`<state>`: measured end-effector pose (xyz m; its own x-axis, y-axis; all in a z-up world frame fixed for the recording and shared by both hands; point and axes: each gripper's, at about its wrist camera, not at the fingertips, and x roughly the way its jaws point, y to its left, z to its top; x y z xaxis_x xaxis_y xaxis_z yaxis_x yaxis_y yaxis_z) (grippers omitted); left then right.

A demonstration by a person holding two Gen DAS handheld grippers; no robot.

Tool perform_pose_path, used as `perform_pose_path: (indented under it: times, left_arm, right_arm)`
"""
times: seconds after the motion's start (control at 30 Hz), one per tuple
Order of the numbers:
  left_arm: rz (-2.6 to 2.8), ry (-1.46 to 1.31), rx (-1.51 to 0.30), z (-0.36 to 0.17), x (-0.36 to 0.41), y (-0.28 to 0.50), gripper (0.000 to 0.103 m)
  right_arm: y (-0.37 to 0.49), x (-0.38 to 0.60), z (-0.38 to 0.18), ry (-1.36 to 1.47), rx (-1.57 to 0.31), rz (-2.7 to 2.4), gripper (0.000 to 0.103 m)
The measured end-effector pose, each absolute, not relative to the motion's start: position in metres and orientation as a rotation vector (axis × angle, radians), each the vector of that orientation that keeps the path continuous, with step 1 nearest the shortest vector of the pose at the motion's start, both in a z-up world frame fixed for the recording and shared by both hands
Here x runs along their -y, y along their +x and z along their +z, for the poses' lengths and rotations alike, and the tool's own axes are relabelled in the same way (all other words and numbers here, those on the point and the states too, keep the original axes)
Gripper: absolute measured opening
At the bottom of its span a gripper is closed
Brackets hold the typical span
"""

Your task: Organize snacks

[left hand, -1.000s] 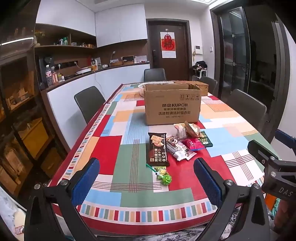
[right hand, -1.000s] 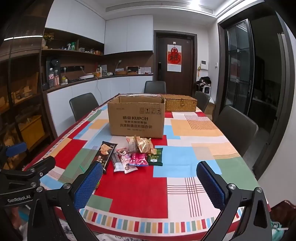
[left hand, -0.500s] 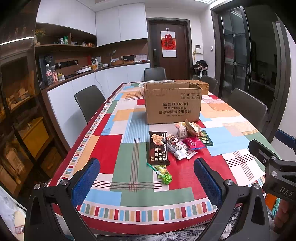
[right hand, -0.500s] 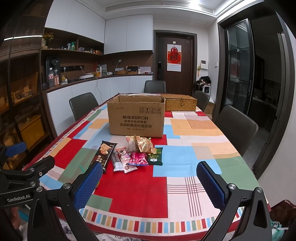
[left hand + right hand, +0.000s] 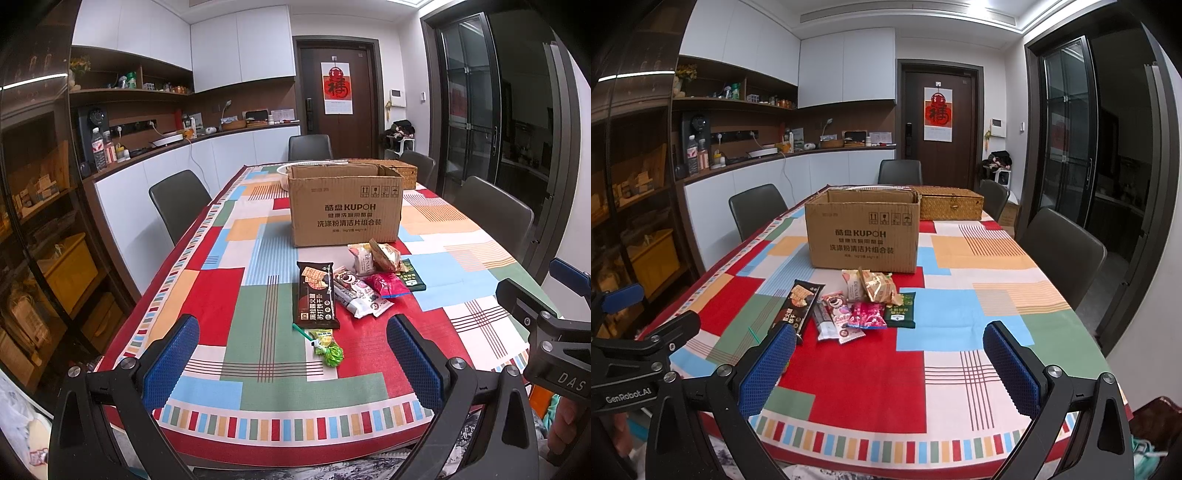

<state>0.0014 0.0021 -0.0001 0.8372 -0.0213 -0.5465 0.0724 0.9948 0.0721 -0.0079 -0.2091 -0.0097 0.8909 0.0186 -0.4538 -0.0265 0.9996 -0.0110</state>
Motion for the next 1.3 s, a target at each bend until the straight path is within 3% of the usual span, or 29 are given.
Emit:
perform_pose_path:
  times: [1.3]
  left_arm:
    - [-0.050, 0.091, -0.582, -0.0019, -0.0032, 0.0003, 0.103]
  right_arm:
    - [-0.0052, 0.2095, -0.0150, -0.016, -0.478, 0.024, 0.102]
